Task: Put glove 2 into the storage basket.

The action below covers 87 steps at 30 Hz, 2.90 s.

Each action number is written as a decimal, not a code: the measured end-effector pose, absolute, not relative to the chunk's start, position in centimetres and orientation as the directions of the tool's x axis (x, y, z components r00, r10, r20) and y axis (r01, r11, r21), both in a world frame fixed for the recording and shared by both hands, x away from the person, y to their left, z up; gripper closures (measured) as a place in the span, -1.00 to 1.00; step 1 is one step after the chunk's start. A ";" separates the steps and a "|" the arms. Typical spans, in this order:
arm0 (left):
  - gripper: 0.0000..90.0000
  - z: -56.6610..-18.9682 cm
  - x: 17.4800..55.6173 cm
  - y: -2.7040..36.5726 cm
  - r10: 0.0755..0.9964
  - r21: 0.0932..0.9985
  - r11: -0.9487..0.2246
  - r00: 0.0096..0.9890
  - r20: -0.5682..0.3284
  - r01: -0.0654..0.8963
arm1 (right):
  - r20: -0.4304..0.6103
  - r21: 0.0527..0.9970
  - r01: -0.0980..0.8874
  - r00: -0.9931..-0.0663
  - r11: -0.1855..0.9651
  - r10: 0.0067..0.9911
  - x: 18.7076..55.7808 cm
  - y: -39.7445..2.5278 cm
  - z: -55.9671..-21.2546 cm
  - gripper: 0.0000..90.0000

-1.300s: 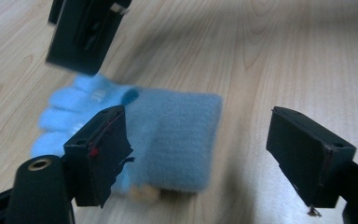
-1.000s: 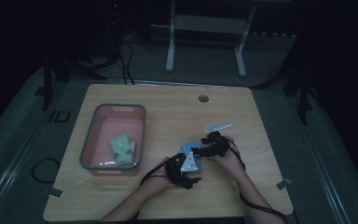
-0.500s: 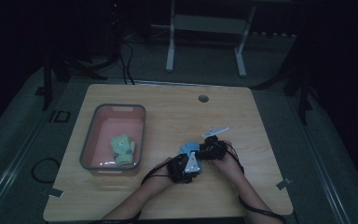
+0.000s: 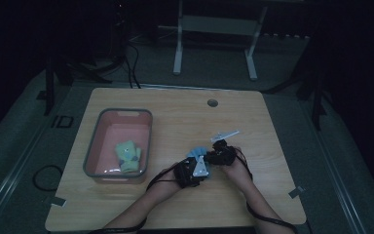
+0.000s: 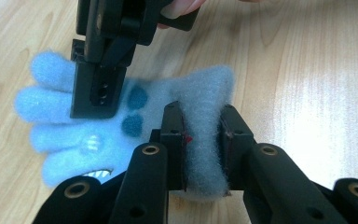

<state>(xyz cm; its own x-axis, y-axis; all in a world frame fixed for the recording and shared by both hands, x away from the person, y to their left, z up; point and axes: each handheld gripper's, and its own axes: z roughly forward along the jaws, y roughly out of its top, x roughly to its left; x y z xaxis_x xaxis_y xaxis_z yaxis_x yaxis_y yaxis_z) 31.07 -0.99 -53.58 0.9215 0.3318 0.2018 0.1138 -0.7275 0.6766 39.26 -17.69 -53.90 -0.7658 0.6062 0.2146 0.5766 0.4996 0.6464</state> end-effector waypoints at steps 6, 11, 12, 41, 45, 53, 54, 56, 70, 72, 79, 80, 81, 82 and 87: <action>0.69 -52.2 30.9 -0.7 0.327 0.675 -0.731 0.922 0.209 0.106 | 0.230 0.666 0.569 -0.772 0.483 0.592 39.1 -17.6 -52.6 0.73; 0.70 -51.0 30.8 -0.2 0.324 0.670 -0.736 0.920 0.221 0.098 | 0.240 0.688 0.556 -0.781 0.467 0.577 39.1 -17.5 -51.3 0.74; 0.70 -50.8 30.8 -0.2 0.325 0.670 -0.735 0.920 0.219 0.100 | 0.235 0.689 0.553 -0.782 0.468 0.578 39.0 -17.4 -51.0 0.74; 0.70 -45.7 30.8 4.2 0.351 0.643 -0.759 0.896 0.273 0.102 | 0.212 0.744 0.479 -0.831 0.467 0.514 39.7 -12.9 -45.4 0.74; 0.70 -45.4 30.7 4.8 0.364 0.644 -0.758 0.889 0.278 0.109 | 0.207 0.744 0.471 -0.837 0.474 0.507 39.9 -12.1 -45.0 0.75; 0.71 -45.0 30.6 6.5 0.375 0.625 -0.771 0.880 0.291 0.122 | 0.215 0.744 0.467 -0.845 0.479 0.489 40.3 -10.2 -44.8 0.75; 0.71 -45.0 30.5 6.7 0.376 0.623 -0.773 0.879 0.295 0.122 | 0.216 0.744 0.465 -0.847 0.480 0.486 40.3 -9.9 -44.8 0.75; 0.71 -44.9 30.5 7.2 0.382 0.621 -0.773 0.876 0.294 0.129 | 0.218 0.744 0.463 -0.849 0.481 0.480 40.3 -9.3 -44.7 0.75; 0.71 -44.1 29.7 11.1 0.431 0.608 -0.776 0.847 0.312 0.171 | 0.218 0.752 0.432 -0.875 0.498 0.432 40.5 -4.7 -43.7 0.75; 0.71 -44.0 29.6 11.6 0.434 0.604 -0.777 0.845 0.313 0.175 | 0.215 0.752 0.428 -0.878 0.501 0.428 40.5 -4.1 -43.6 0.75; 0.71 -43.9 29.3 13.8 0.459 0.607 -0.770 0.831 0.313 0.197 | 0.219 0.759 0.416 -0.887 0.500 0.407 40.5 -2.1 -43.7 0.75; 0.71 -43.9 29.2 14.0 0.461 0.605 -0.771 0.830 0.314 0.199 | 0.222 0.761 0.417 -0.887 0.497 0.405 40.5 -1.8 -43.7 0.75; 0.71 -44.0 29.2 14.3 0.464 0.602 -0.772 0.828 0.315 0.203 | 0.223 0.761 0.416 -0.889 0.498 0.401 40.5 -1.5 -43.7 0.75; 0.71 -44.1 29.1 14.6 0.467 0.602 -0.772 0.826 0.317 0.206 | 0.223 0.760 0.414 -0.890 0.500 0.397 40.5 -1.1 -43.7 0.75; 0.71 -44.5 28.9 16.3 0.489 0.600 -0.764 0.819 0.301 0.236 | 0.221 0.757 0.404 -0.898 0.513 0.381 40.4 0.7 -43.9 0.75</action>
